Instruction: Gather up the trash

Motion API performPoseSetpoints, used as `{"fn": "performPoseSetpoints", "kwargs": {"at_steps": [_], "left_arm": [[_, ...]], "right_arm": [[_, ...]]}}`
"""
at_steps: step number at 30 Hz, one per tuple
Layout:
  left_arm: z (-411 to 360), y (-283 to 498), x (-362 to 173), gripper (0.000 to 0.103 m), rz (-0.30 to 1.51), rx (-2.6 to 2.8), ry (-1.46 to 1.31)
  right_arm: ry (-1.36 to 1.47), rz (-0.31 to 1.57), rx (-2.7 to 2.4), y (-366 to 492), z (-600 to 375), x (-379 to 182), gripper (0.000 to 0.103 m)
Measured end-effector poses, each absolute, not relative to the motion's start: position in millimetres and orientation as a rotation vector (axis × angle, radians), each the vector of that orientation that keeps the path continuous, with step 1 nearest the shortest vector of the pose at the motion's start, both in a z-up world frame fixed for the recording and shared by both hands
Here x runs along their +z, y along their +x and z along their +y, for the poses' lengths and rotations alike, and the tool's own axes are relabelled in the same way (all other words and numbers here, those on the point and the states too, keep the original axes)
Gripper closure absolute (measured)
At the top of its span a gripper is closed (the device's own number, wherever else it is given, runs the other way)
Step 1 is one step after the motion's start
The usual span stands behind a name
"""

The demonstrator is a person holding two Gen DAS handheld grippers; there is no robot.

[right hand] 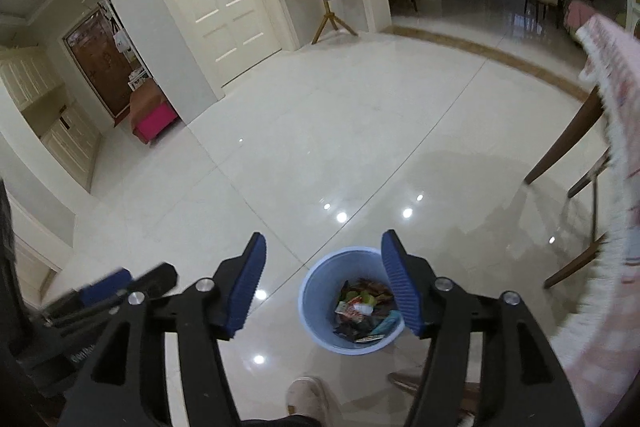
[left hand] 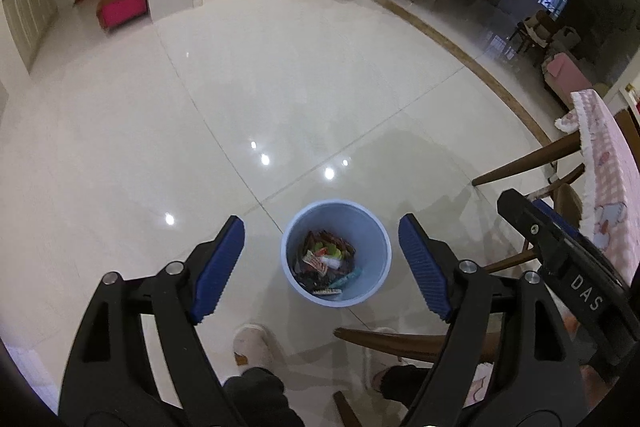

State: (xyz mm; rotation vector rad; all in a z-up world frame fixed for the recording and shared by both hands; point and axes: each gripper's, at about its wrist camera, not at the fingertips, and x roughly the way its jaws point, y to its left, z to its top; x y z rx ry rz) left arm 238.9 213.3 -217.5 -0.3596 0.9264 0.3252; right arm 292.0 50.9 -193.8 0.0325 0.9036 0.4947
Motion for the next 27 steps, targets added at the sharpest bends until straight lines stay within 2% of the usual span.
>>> {"fn": "performPoseSetpoints", "kwargs": {"at_steps": [8, 14, 27], "left_arm": [[169.3, 195.2, -144.1, 0.018, 0.788, 0.286, -0.245], [134.6, 149.5, -87.9, 0.012, 0.649, 0.231, -0.207], [70.2, 51.4, -6.2, 0.007, 0.373, 0.127, -0.107]], "right_arm": [[-0.019, 0.733, 0.435, 231.7, -7.2, -115.6, 0.021], [-0.031, 0.593, 0.366, 175.7, -63.3, -52.9, 0.012], [-0.079, 0.335, 0.204, 52.5, -145.2, 24.6, 0.006]]}}
